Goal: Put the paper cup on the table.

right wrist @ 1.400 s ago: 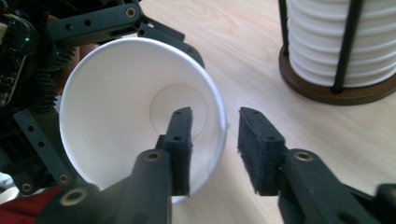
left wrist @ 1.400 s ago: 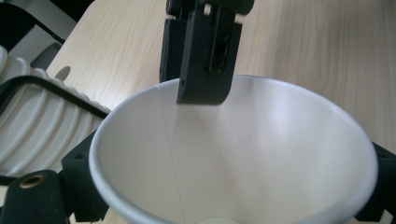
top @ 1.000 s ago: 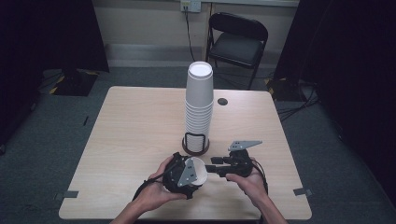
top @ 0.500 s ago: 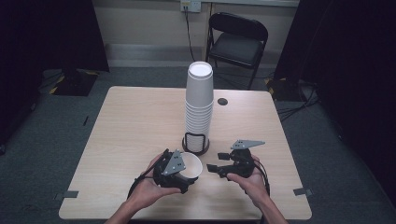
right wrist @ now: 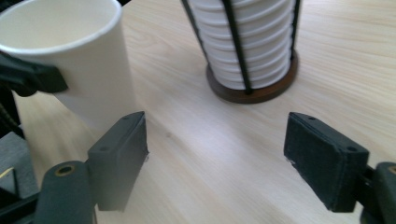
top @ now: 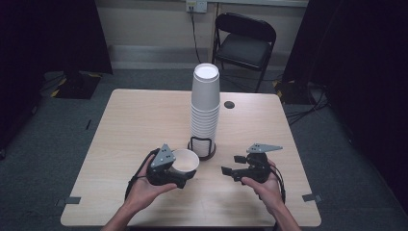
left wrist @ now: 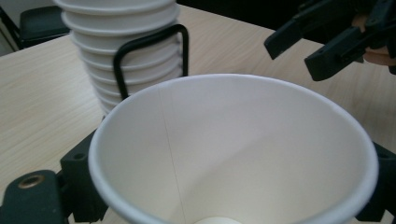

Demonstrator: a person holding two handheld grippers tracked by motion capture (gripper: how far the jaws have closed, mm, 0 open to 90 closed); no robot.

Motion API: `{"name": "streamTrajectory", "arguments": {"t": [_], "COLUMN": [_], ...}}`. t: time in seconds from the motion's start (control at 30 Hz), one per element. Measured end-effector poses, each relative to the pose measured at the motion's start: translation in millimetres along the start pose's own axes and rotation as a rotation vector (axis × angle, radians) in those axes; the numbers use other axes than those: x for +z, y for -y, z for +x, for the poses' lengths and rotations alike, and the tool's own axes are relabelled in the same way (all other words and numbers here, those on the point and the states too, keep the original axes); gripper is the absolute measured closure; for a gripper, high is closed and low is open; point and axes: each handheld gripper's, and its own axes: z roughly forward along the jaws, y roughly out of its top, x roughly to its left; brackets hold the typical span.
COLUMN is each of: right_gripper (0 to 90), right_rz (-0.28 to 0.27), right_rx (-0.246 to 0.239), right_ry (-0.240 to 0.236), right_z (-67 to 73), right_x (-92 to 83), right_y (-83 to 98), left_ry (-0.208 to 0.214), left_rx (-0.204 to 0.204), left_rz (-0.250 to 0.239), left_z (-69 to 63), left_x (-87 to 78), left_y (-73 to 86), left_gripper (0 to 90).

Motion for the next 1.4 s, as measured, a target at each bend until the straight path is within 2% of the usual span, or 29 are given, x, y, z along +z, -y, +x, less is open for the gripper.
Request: {"name": "streamTrajectory", "arguments": {"t": [0.07,0.13,0.33,0.37,0.43,0.6,0.63,0.77,0.83,0.93,1.03,1.17,1.23,1.33,1.4], "right_gripper": [19.2,15.1,14.9,14.8,15.0,14.8,14.9,14.8,14.9,14.9,14.8,15.1,16.8,17.0,17.3], "right_rz": [-0.007,-0.007,-0.002,-0.006,0.005,-0.01,-0.019,-0.039,-0.038,-0.038,-0.029,-0.026,-0.025,-0.023,-0.019], "right_rx": [0.005,0.019,0.041,0.04,0.039,0.058,0.06,0.074,0.079,0.075,0.079,0.077,0.085,0.092,0.092], "right_ry": [0.022,0.068,0.144,0.161,0.228,0.31,0.311,0.336,0.35,0.353,0.358,0.358,0.367,0.363,0.363], "right_z": [-3.3,-6.5,-11.8,-12.1,-13.5,-14.8,-15.2,-15.7,-15.6,-15.7,-17.3,-17.5,-17.3,-18.1,-18.8], "right_x": [-1.9,-2.6,-3.3,-3.6,-3.0,-3.2,-4.5,-8.0,-9.5,-10.3,-9.0,-7.1,-6.9,-6.5,-5.3], "right_y": [1.3,3.8,11.6,12.1,13.3,18.0,18.4,18.6,18.4,19.0,19.8,19.9,20.7,21.7,22.0], "left_ry": [-0.013,-0.026,-0.089,-0.092,-0.105,-0.145,-0.15,-0.214,-0.238,-0.251,-0.276,-0.319,-0.315,-0.342,-0.349], "left_rx": [-0.02,-0.063,-0.097,-0.116,-0.132,-0.172,-0.18,-0.216,-0.219,-0.203,-0.208,-0.188,-0.182,-0.158,-0.169], "left_rz": [-0.011,-0.023,-0.036,-0.042,-0.047,-0.046,-0.052,-0.065,-0.068,-0.065,-0.071,-0.047,-0.049,-0.065,-0.086], "left_z": [5.7,12.1,27.4,29.3,32.7,40.5,42.4,50.5,55.8,66.1,76.1,86.4,89.8,93.9,99.5], "left_x": [-2.9,-4.6,-9.7,-10.8,-12.4,-14.1,-14.5,-11.9,-11.8,-13.2,-13.0,-9.8,-8.3,-3.7,0.7], "left_y": [0.5,1.0,1.0,1.1,1.8,5.4,5.2,5.4,4.1,-0.3,-4.0,-5.0,-3.9,-2.8,-2.1], "left_gripper": [10.8,10.7,10.8,10.8,10.8,10.7,10.7,10.6,10.6,10.5,10.4,10.4,10.2,9.7,9.4]}}
